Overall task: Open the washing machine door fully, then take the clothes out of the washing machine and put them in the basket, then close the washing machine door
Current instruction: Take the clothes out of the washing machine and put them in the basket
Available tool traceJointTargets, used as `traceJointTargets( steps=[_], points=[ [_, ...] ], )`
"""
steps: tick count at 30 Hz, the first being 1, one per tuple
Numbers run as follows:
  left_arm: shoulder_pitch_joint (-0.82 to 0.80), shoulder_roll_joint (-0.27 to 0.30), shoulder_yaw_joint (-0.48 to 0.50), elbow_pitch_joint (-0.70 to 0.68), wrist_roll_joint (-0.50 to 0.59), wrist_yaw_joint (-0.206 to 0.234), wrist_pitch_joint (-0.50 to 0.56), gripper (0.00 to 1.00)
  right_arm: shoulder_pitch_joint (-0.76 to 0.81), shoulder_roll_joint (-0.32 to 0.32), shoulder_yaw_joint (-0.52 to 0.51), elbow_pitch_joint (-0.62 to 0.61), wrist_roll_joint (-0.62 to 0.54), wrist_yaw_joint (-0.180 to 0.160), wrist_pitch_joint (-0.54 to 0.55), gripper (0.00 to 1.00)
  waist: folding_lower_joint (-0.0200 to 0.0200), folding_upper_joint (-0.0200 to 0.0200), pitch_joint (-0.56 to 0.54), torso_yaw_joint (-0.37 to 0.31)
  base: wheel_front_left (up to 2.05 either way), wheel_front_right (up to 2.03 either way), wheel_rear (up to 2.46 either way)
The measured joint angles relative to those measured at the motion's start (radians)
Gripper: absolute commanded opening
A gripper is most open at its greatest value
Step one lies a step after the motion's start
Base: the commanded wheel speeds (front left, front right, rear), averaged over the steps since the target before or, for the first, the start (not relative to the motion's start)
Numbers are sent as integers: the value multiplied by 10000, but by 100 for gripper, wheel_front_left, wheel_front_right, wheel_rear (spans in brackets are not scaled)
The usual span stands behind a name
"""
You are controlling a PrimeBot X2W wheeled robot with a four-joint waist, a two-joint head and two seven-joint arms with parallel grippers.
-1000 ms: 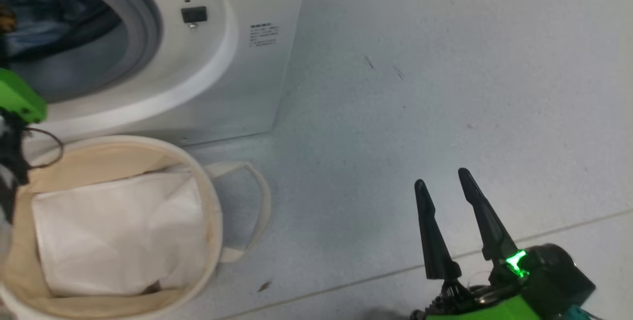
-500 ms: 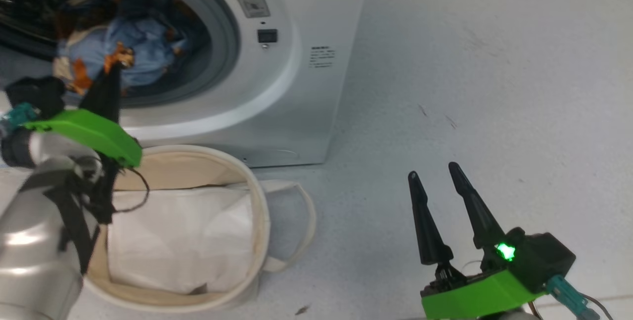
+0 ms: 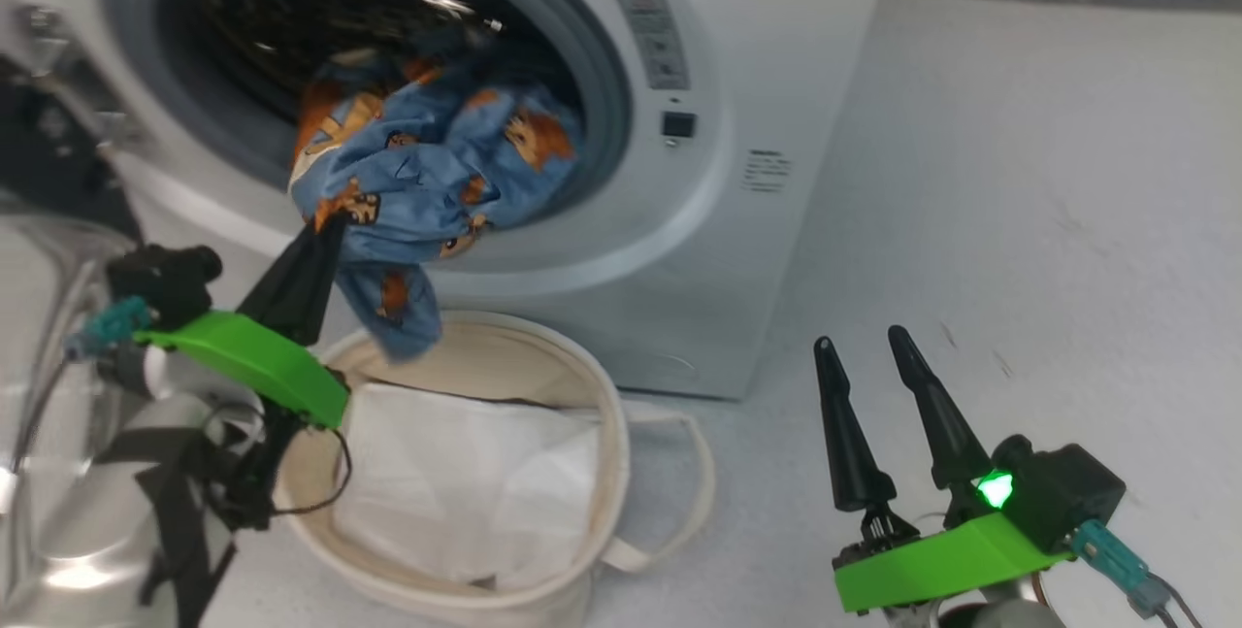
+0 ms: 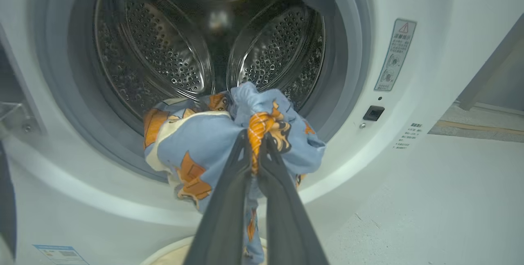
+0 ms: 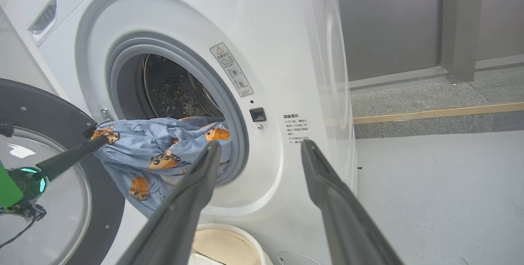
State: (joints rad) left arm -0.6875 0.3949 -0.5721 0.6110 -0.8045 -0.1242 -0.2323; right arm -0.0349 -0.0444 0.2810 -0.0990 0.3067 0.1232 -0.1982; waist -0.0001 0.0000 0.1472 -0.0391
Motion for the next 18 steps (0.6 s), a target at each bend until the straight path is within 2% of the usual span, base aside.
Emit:
traceJointTargets(
  steps=[6, 13, 18],
  points=[
    [244, 1047, 96, -2119, -550, 86, 1131, 0, 0, -2, 31, 230, 209, 0, -207, 100, 0, 0, -469, 732, 0, 0, 0],
    [564, 2163, 420, -5344, -729, 1262, 2635, 0, 1, -2, 67, 493, 316, 0, -330, 100, 0, 0, -973, 1283, 0, 0, 0],
    [563, 2638, 819, -6966, -940, 2036, 3273, 0, 2, -2, 171, 575, 401, 0, -412, 100, 0, 0, -1149, 1410, 0, 0, 0]
  ],
)
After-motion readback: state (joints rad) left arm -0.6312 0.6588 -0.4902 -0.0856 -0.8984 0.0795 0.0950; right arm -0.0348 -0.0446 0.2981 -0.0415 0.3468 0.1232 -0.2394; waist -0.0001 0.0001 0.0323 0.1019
